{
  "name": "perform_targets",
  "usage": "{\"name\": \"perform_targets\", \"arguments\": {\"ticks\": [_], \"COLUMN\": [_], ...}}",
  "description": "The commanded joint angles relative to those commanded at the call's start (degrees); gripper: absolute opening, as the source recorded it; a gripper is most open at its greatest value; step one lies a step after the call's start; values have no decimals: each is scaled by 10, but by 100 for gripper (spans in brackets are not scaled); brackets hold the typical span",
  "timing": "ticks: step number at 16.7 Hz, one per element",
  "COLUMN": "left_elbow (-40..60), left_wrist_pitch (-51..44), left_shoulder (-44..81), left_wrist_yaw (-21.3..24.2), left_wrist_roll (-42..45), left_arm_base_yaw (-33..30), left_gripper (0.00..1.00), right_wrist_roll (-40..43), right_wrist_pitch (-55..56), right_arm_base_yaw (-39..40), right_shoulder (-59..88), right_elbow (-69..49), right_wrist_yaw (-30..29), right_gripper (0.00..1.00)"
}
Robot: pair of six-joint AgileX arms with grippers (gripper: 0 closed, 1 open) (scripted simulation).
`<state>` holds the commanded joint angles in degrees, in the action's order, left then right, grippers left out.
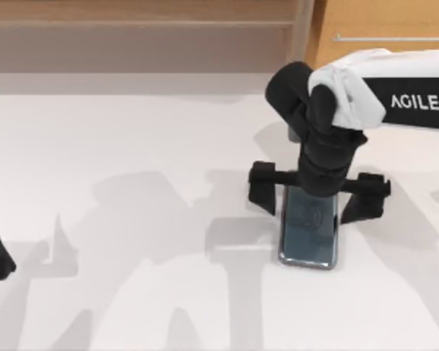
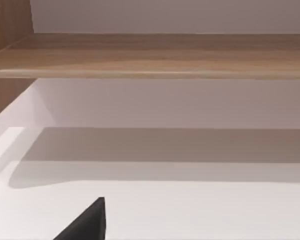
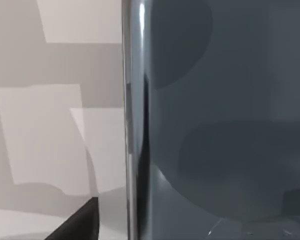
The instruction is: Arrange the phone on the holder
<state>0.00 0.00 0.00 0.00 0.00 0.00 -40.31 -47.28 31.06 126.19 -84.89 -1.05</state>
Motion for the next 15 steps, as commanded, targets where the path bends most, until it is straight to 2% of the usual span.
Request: {"name": "perform_targets", "arguments": {"ticks": [1, 14, 15], "left_elbow": [0, 0, 0], "left_wrist_pitch": [0, 0, 0], "left_shoulder": [0, 0, 0], "left_wrist_yaw": [0, 0, 0], "left_wrist_roll": [0, 0, 0], "left_arm_base_yaw": [0, 0, 0], "left_gripper": [100, 100, 100], "right_wrist_roll": [0, 0, 0], "right_wrist_pitch": [0, 0, 0], "right_arm_base_yaw": [0, 0, 0], "right_shoulder": [0, 0, 0], "right_elbow": [0, 0, 0], "right_wrist_yaw": [0, 0, 0], "right_gripper": [100, 2, 0]}}
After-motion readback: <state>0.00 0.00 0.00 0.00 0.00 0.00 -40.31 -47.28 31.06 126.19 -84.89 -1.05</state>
